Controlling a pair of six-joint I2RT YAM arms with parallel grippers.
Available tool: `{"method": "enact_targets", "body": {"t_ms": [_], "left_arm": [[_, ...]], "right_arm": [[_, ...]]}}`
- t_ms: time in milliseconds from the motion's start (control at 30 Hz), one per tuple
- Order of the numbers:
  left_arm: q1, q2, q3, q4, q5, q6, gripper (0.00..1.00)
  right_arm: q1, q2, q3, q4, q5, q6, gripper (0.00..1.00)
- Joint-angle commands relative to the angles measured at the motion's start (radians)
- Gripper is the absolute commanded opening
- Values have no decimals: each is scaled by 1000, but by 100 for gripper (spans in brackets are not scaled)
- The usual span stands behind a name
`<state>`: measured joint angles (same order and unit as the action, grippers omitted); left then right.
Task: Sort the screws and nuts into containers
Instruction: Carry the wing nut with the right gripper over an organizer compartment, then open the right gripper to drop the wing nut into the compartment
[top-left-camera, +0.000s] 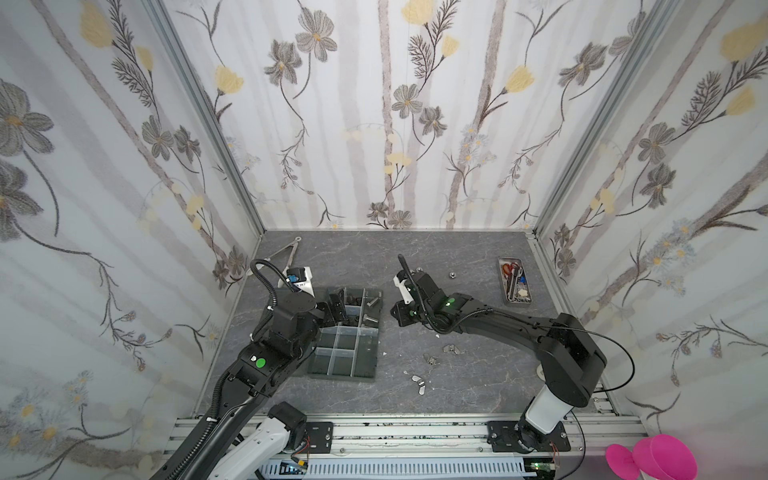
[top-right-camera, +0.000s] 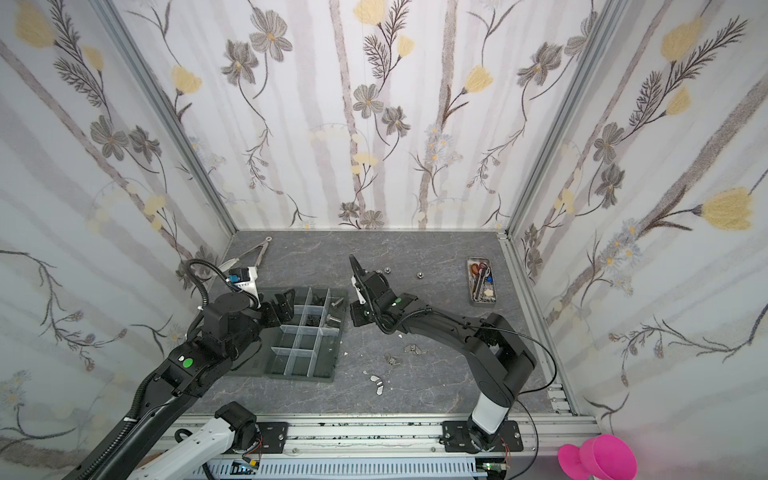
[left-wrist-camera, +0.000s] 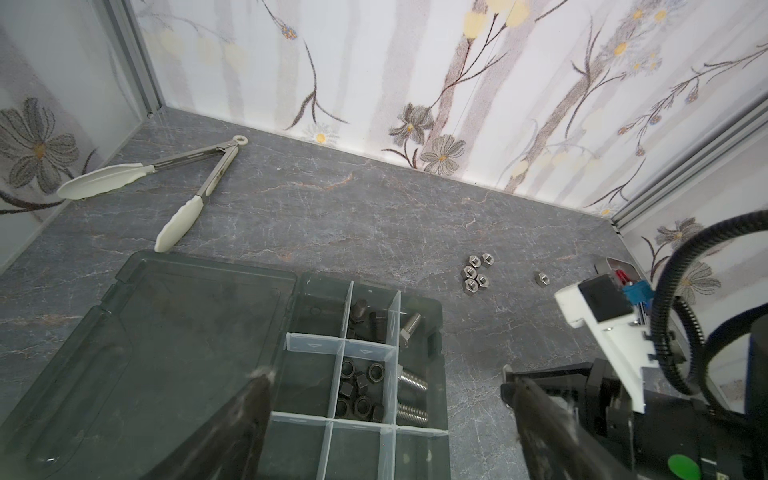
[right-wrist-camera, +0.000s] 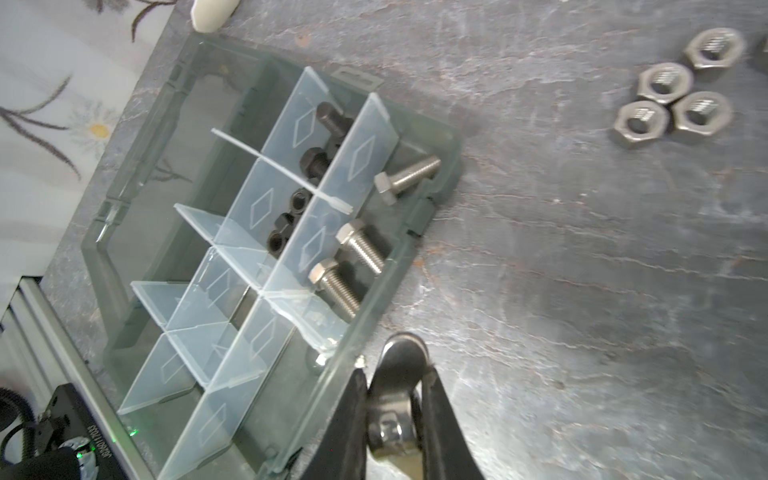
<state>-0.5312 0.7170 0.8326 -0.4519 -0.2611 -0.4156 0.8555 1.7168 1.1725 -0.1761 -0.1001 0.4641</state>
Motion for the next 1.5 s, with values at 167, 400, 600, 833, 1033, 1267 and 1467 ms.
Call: {"method": "enact_targets", "body": {"t_ms": [167,400,600,833,1033,1267,1467], "left_arm": [[1,-67,-16,-20,-21,1,92],[0,-119,-17,-59,-28,5,93],[-1,-155,-16,-94,-37,14,94],[1,-188,-23,-105,-37,21,96],[-1,-189,-19,-103,-23,27,96],[0,-167,-6,-104,3,34,96],[0,-110,22,-116,51,41,96]], "right_arm": [[82,109,121,7,-54,26,11],[142,213,228,1,-86,39,11],[181,297,320,-18,-101,45,11],[204,361,387,-32,-114,57,13],[205,378,398,-26,-119,68,24],[205,373,398,-23,-122,72,38],[191,325,368,-12,-107,71,39]]}}
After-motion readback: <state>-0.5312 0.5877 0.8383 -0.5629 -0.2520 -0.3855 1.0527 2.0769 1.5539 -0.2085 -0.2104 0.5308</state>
